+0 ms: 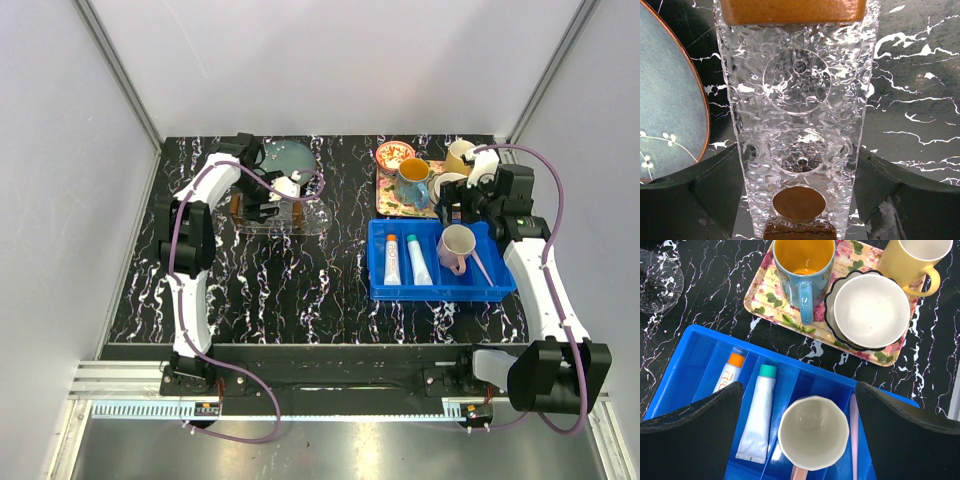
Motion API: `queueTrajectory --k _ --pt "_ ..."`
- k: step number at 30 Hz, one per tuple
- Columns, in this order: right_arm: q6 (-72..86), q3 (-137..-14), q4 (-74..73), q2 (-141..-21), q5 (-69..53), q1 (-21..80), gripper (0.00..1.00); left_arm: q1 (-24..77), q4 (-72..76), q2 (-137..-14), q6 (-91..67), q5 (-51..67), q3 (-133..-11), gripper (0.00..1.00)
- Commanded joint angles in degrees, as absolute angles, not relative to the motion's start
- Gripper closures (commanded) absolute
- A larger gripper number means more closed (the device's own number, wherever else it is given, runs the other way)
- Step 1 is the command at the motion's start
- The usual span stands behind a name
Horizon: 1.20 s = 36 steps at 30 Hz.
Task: Prepare toiletry sets of a toothbrush and toothpaste on the tray
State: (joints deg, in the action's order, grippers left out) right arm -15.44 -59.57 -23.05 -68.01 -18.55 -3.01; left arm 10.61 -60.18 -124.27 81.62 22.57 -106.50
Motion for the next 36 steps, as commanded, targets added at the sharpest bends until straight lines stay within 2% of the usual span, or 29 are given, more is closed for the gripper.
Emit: queueTrajectory --k 1,3,10,18,27,31,36 --pt "-16.26 -60.47 -22.41 -68.12 -18.19 -2.72 0.0 10.2 -62.4 -124.89 83.06 21.27 -108.63 0.63" --pt "-16.26 -60.47 -22.41 -68.12 -18.28 -2.72 0.0 10.2 -62.31 -124.98 82.97 20.92 -108.55 0.61" --pt "-16.17 -60.47 -22.41 -68.11 -18.19 -2.72 0.0 10.2 -62.23 -125.59 82.53 20.65 -109.6 0.45" --pt "-16.17 -60.47 -22.41 -68.11 -18.02 -2.72 0.0 10.81 -60.91 -126.21 81.74 18.2 -109.42 0.37" --pt "-16.35 -60.47 -22.41 -68.29 -17.84 -2.72 0.0 11.34 -59.24 -125.77 81.48 18.81 -109.51 0.33" --pt "-16.35 -60.47 -22.41 -68.29 -17.84 -2.72 0.0 11.69 -58.62 -125.51 81.21 18.63 -109.51 0.2" --pt "-16.52 -60.38 -22.32 -68.2 -17.84 -2.72 0.0 12.13 -58.01 -125.42 80.95 18.19 -109.6 0.14"
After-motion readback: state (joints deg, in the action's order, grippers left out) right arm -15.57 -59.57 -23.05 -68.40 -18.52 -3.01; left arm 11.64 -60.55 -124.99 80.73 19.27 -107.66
